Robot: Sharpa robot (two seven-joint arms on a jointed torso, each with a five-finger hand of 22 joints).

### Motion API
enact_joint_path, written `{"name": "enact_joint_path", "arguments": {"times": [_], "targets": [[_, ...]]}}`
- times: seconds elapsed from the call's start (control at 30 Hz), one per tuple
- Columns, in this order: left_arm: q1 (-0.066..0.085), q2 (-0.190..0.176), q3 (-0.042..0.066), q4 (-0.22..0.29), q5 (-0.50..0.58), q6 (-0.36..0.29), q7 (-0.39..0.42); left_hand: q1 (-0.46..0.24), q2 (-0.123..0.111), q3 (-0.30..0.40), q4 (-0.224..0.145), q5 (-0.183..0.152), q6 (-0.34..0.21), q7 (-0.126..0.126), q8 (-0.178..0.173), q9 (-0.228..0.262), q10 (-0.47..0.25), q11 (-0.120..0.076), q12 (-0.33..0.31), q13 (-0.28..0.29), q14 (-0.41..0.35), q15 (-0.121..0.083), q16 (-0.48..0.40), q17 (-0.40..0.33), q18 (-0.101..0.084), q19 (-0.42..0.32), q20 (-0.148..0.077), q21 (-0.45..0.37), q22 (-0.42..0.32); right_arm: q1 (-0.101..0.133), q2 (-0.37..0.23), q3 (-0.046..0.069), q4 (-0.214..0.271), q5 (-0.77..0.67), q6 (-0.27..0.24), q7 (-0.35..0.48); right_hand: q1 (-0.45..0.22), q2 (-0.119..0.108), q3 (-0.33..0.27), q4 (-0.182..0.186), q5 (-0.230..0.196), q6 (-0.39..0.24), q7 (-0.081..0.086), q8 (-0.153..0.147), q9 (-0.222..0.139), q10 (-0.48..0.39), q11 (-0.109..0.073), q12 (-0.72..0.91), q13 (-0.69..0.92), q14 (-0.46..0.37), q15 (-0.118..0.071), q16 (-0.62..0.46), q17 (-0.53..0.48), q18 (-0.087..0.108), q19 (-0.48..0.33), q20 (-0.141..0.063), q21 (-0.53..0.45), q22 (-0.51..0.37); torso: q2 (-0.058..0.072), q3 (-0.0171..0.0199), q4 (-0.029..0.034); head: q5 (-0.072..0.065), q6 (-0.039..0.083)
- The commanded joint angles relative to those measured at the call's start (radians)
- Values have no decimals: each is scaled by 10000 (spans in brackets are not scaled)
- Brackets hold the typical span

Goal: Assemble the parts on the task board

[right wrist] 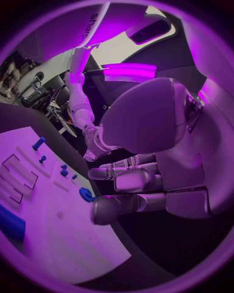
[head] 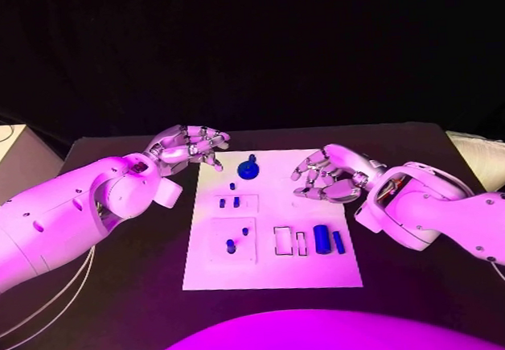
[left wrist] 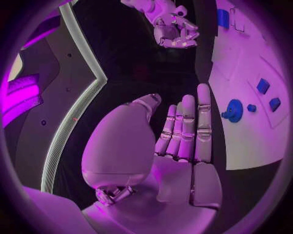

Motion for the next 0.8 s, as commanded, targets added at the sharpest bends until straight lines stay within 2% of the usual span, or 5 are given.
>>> {"name": "enact_joint_path", "arguments": {"times": [0.03, 0.1, 0.2, 0.43, 0.8], "targets": [[-32, 15, 9, 12, 146, -60, 217, 6, 84, -31, 22, 2, -83, 286, 30, -16, -50, -21, 57, -8, -35, 23, -13, 15, 134, 72, 14, -50, -12, 76, -420, -4, 235, 1635, 428, 17, -372, 10, -333, 380, 82, 178, -167, 438, 250, 536, -241, 3946, 4259, 246, -184, 596, 979, -295, 390, -115, 1235, 1214, -110, 5, -110, -176, 0], [-88, 0, 9, 60, 151, -75, 228, 17, 87, -29, 19, 5, -84, 284, 34, -17, -48, -24, 61, -8, -36, 21, -12, 16, 135, 74, 14, -52, -14, 120, -773, -5, 388, 1537, 695, -291, -852, 142, -693, 989, 200, 68, -212, 794, 490, 1301, -256, 7207, 8448, 433, -178, 1191, 2076, -436, 538, -149, 2087, 2085, -140, 19, -157, -219, 0], [-193, -43, 10, 175, 154, -107, 265, 17, 87, -29, 19, 5, -84, 284, 34, -17, -48, -24, 61, -8, -36, 21, -12, 16, 135, 74, 14, -52, -14, 127, -1136, -14, 557, 1134, 1166, -903, -1343, 334, -1070, 1046, 368, 95, -310, 1250, 809, 2038, -355, 8708, 10595, 615, -224, 1767, 3168, -583, 699, -197, 2994, 2996, -183, 47, -205, -290, 0], [-324, -122, 12, 460, 164, -246, 392, 37, 98, -25, 16, 12, -87, 282, 38, -19, -45, -26, 67, -8, -36, 18, -11, 16, 136, 78, 12, -55, -17, -4, -1715, -81, 799, -3, 1779, -2084, -1915, 494, -1804, 1075, 602, -40, -379, 1621, 1095, 2719, -372, 9621, 12011, 820, -257, 2353, 4441, -796, 884, -209, 4146, 4148, -224, 28, -223, -358, 0], [-360, -182, 12, 750, 187, -289, 396, 49, 104, -22, 14, 16, -90, 282, 41, -21, -43, -27, 72, -8, -36, 16, -9, 17, 136, 81, 12, -57, -19, -607, -1608, -149, 1021, -1503, 1619, -3189, -1755, 531, -2245, 1073, 681, -54, -398, 1746, 1171, 2971, -385, 9902, 12449, 919, -256, 2598, 5032, -921, 991, -202, 4798, 4795, -217, -30, -225, -369, 0]]}}
